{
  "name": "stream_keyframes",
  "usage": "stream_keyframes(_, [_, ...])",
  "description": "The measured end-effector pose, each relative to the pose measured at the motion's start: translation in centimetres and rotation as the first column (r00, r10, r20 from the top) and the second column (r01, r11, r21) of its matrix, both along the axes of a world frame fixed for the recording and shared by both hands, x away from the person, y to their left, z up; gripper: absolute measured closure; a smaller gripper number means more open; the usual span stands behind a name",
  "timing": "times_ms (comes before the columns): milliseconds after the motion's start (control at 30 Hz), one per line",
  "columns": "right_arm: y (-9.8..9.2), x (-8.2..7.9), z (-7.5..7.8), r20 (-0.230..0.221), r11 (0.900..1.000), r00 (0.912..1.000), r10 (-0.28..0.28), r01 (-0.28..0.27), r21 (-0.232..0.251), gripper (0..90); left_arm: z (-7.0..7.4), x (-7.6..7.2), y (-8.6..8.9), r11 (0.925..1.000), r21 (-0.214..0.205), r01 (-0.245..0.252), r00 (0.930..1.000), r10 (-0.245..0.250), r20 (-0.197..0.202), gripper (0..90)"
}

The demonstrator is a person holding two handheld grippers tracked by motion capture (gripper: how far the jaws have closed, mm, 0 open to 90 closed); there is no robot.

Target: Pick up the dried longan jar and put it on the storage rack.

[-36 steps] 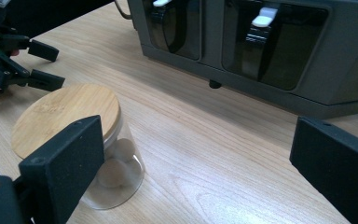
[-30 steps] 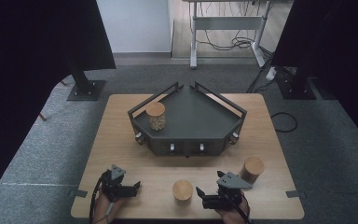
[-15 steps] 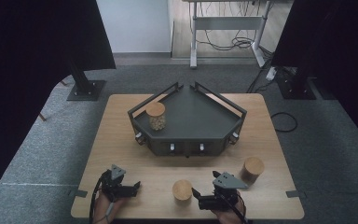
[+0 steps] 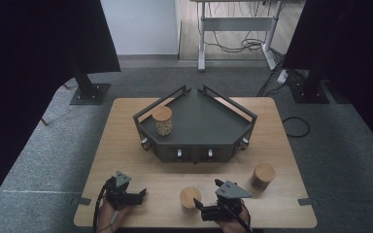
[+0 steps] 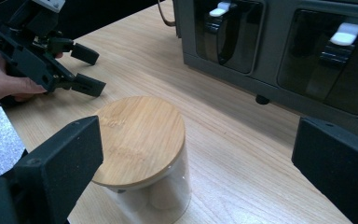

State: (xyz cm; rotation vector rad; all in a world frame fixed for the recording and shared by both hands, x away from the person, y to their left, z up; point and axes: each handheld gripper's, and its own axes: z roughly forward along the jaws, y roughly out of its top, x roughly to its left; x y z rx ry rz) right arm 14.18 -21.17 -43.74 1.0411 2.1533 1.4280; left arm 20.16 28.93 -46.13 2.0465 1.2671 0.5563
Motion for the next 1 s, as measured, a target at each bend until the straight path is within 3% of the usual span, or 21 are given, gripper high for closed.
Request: stream_keyframes(1000, [2.3,0.2,-0.8,0.026,0.9969,0.9966,0.078,-0.078,-0.011,2.2,0.0,-0.1,0.1,1.0000,0.001,0.005,1.0000,-0.005,0.000,0.0])
